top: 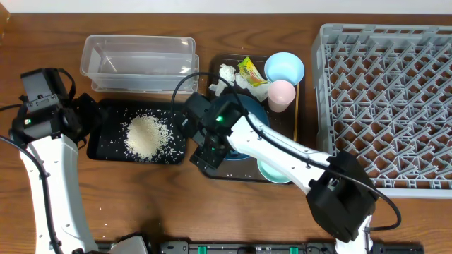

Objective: Sort waste into correct bins and load items into the dishwasher rack
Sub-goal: 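Lower the right gripper onto the large blue plate's near rim, then close the right gripper on the blue plate's rim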

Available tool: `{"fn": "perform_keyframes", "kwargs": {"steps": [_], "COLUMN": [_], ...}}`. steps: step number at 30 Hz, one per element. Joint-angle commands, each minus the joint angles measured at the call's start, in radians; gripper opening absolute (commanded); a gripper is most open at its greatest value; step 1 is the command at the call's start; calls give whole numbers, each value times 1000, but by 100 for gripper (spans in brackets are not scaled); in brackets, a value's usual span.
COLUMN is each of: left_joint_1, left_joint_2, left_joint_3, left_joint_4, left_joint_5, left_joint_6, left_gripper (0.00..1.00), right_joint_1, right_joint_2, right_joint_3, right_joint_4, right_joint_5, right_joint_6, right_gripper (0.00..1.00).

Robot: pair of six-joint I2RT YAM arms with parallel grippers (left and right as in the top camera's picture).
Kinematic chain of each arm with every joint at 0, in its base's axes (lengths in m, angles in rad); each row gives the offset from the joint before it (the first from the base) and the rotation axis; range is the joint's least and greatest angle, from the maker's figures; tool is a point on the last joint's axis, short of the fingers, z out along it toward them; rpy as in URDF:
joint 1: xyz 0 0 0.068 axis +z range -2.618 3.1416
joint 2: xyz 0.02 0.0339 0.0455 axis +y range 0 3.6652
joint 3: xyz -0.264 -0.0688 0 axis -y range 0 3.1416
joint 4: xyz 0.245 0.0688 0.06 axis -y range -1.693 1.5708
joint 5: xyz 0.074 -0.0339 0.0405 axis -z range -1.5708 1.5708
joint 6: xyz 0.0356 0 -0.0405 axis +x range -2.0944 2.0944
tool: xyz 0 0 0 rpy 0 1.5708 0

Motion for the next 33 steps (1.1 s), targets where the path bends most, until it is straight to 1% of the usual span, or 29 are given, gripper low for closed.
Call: {"fn": "perform_keyframes", "kwargs": {"steps": [1, 4, 8, 13, 19, 26, 29, 33], "left_joint_1": [4, 4, 4, 4, 4, 4, 4, 4], "left_joint_2": [-5, -5, -5, -5, -5, -5, -5, -5], "left_joint_3": [20, 20, 20, 20, 20, 20, 20, 20], "left_joint_4": [-4, -4, -4, -4, -4, -4, -4, -4], "left_joint_5": [-12, -12, -11, -11, -11, -11, -12, -11], "left_joint_6": [-2, -2, -2, -2, -2, -2, -2, -2], "left_gripper": [100, 100, 100, 100, 100, 100, 100, 100], "right_joint_1": [10, 11, 15, 16, 16, 17, 17, 24], "right_joint_2": [-10, -10, -1, 6, 6, 6, 6, 6], "right_joint_3": [3, -11, -67, -106, -114, -206, -222, -221], "right_joint_4": [-9, -3, 65, 122, 172, 269, 277, 289], "right_joint_5": [3, 4, 83, 98, 142, 138, 138, 141], "right_joint_6": [-3, -12, -18, -18, -18, -10, -10, -2], "right_gripper": [75, 75, 74, 73, 68, 65, 61, 58]}}
